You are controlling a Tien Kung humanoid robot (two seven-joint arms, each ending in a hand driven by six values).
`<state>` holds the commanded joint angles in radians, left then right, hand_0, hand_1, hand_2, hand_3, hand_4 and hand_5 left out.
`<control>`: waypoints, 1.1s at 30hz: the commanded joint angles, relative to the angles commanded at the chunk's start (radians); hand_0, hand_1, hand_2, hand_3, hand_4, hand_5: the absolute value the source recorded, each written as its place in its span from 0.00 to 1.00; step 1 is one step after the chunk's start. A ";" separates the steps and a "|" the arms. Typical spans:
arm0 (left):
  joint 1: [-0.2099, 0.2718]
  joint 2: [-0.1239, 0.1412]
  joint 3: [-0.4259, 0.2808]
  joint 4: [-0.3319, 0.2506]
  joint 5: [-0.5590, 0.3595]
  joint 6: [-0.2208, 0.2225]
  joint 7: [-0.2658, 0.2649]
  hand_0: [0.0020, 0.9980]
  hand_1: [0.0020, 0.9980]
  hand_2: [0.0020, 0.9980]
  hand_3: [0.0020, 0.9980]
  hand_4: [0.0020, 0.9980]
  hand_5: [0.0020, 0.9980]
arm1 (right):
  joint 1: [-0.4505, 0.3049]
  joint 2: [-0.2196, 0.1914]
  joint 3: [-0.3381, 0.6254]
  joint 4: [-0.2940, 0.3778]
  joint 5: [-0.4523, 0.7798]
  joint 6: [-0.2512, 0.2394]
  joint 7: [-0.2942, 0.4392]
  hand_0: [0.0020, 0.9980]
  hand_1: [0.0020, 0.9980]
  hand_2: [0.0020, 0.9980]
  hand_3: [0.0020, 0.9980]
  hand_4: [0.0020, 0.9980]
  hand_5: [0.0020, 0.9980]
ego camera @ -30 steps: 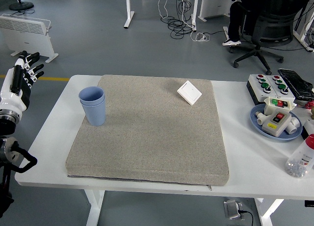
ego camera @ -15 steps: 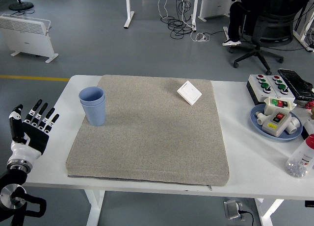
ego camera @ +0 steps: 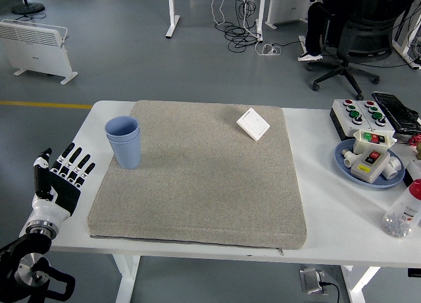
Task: Push cup pick cup insert cup
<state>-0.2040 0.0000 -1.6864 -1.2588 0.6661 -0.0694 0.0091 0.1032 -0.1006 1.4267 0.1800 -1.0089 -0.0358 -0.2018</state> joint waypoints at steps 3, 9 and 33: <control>-0.001 0.000 0.002 0.002 0.000 -0.001 0.004 0.85 0.87 0.92 0.83 0.59 1.00 | 0.002 0.000 0.000 0.000 0.000 0.000 0.000 0.76 0.67 0.69 0.57 0.11 0.47; -0.004 0.000 0.003 0.005 0.002 -0.002 0.009 0.85 0.87 0.92 0.84 0.60 1.00 | 0.005 -0.001 0.001 0.000 0.001 0.001 0.001 0.76 0.67 0.69 0.57 0.10 0.46; -0.012 0.000 -0.002 0.014 0.004 0.012 0.013 0.86 0.88 0.94 0.85 0.59 1.00 | 0.011 -0.003 0.002 0.000 0.001 0.000 0.002 0.76 0.67 0.69 0.57 0.10 0.46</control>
<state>-0.2158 0.0000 -1.6883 -1.2445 0.6696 -0.0569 0.0224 0.1141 -0.1039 1.4286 0.1800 -1.0080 -0.0354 -0.2000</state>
